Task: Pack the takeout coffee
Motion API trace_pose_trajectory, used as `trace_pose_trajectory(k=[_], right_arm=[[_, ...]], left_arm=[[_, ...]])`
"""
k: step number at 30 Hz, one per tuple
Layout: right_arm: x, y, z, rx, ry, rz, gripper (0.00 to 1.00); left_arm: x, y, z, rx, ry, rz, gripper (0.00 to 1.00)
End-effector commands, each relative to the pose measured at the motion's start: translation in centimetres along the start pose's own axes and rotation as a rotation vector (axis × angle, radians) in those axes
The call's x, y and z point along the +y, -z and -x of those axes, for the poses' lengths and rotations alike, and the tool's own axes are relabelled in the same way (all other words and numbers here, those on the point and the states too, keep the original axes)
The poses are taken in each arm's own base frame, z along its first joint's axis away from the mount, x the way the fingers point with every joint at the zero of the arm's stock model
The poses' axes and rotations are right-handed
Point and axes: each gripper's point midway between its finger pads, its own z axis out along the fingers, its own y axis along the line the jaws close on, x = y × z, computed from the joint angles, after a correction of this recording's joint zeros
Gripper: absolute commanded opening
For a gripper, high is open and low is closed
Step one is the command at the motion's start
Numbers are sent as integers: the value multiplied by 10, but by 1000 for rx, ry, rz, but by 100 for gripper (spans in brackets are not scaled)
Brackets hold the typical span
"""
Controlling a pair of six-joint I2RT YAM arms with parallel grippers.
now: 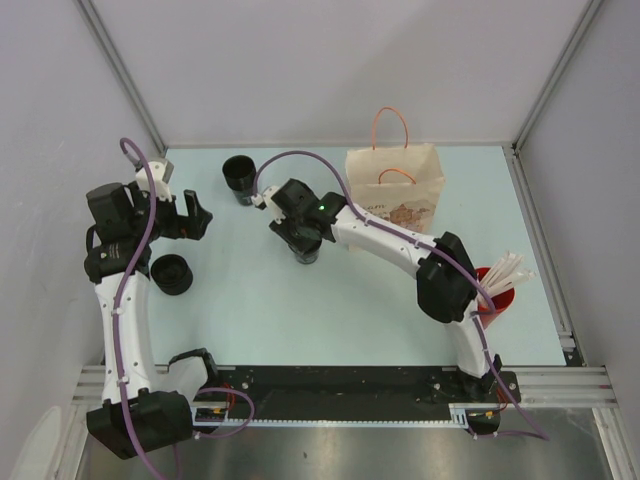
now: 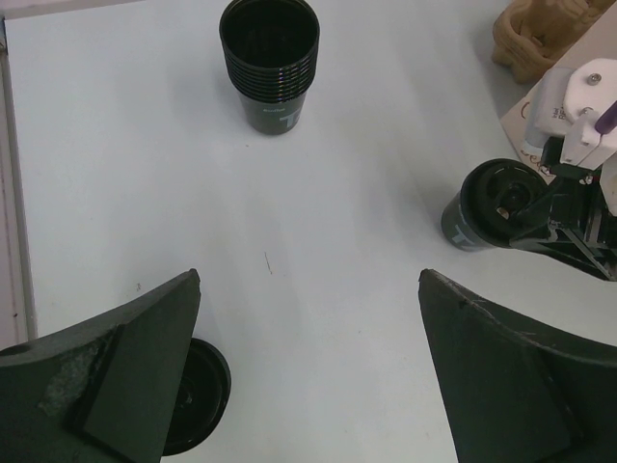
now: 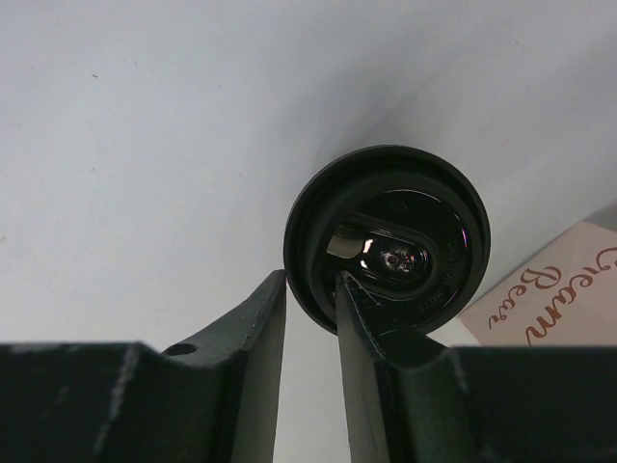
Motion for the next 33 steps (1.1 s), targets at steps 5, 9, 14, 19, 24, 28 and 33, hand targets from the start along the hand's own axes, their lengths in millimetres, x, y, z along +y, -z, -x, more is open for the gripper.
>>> trace_pose_trajectory(k=[5,9,14,19,24,28,33], right_arm=[[2,1,13,-6,-14,-4,31],[-2,1,24,-12,-16,-21,31],[-4,2,24,2,-30,-36,31],[-3,2,22,14,-57,-40,30],[-2,1,20,20,-69,-34,29],[2,-1,23,15,-84,-20,28],[4,-5,27,9,-90,-17,28]], left_arm=[[0,5,8,-44,2,5,100],[0,4,8,-45,1,8,99],[1,4,8,-46,1,9,99],[1,4,8,-47,3,7,99],[0,4,7,-47,3,7,99],[0,4,8,-48,5,9,99],[1,4,7,-47,4,8,100]])
